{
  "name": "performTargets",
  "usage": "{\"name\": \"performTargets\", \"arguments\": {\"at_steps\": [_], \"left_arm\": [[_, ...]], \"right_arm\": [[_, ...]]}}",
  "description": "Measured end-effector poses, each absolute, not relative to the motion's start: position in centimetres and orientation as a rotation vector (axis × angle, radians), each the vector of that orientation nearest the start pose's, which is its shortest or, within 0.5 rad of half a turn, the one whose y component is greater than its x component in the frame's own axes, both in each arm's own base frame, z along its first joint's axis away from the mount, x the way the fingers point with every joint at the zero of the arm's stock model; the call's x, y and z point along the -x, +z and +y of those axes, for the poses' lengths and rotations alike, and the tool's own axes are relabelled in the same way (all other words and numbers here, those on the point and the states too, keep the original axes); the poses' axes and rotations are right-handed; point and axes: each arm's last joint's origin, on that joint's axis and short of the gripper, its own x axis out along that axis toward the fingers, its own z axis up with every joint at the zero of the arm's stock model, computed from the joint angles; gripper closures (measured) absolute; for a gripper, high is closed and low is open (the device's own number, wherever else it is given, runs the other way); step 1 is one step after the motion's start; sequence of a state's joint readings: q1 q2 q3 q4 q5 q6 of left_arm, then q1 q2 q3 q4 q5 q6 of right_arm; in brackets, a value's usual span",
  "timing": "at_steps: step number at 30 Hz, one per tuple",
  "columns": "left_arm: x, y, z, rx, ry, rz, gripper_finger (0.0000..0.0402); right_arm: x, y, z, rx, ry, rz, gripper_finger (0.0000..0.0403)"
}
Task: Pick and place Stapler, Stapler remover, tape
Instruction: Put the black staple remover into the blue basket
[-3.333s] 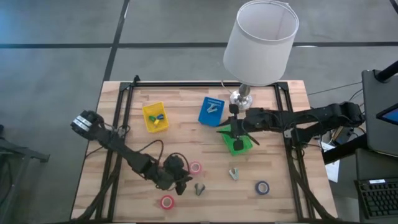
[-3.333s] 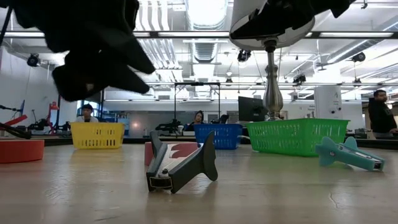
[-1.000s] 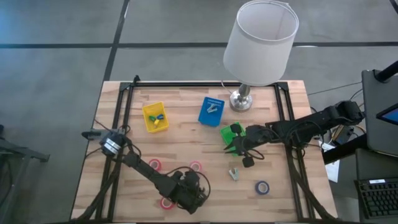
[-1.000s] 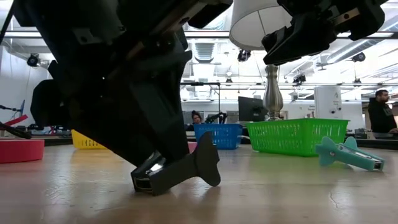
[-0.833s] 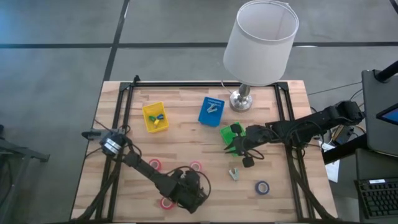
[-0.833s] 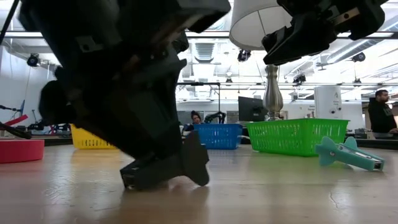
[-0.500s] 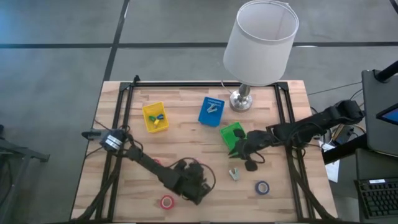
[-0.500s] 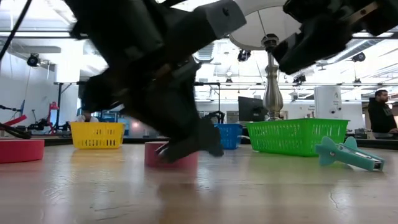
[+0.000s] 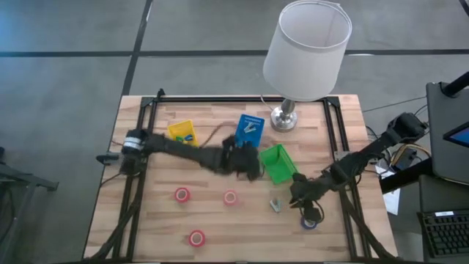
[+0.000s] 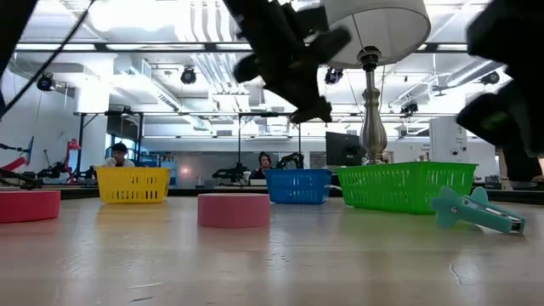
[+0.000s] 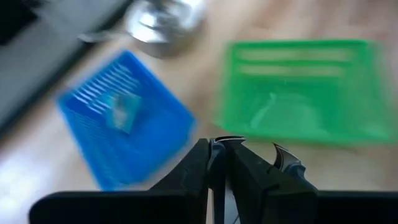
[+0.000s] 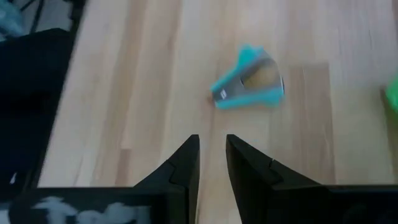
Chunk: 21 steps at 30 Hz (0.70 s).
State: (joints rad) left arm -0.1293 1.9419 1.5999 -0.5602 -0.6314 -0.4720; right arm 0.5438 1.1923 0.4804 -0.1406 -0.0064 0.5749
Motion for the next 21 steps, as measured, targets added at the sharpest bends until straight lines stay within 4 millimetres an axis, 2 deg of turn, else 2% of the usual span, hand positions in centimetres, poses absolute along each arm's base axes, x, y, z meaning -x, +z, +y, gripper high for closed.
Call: {"name": "performTargets", "arguments": {"at_steps": [6,10,13,21], "left_arm": [[-42.6,25.6,4.8,-0.012,0.746,0.730,0.0349],[-42.0,24.4,8.5,0.052,0.715,0.774,0.0349],[-41.7,23.0,9.7,0.123,0.636,0.764,0.0348],[-41.0,19.8,10.1,0.146,0.628,0.725,0.0347]], "right_arm": [[-16.9,15.2,11.5,-0.376,0.203,0.989,0.0333],[-16.6,15.2,12.0,-0.378,0.191,0.980,0.0334],[-16.5,15.2,12.1,-0.346,0.195,0.968,0.0330],[-16.9,15.5,11.8,-0.219,0.161,0.896,0.0317]]}}
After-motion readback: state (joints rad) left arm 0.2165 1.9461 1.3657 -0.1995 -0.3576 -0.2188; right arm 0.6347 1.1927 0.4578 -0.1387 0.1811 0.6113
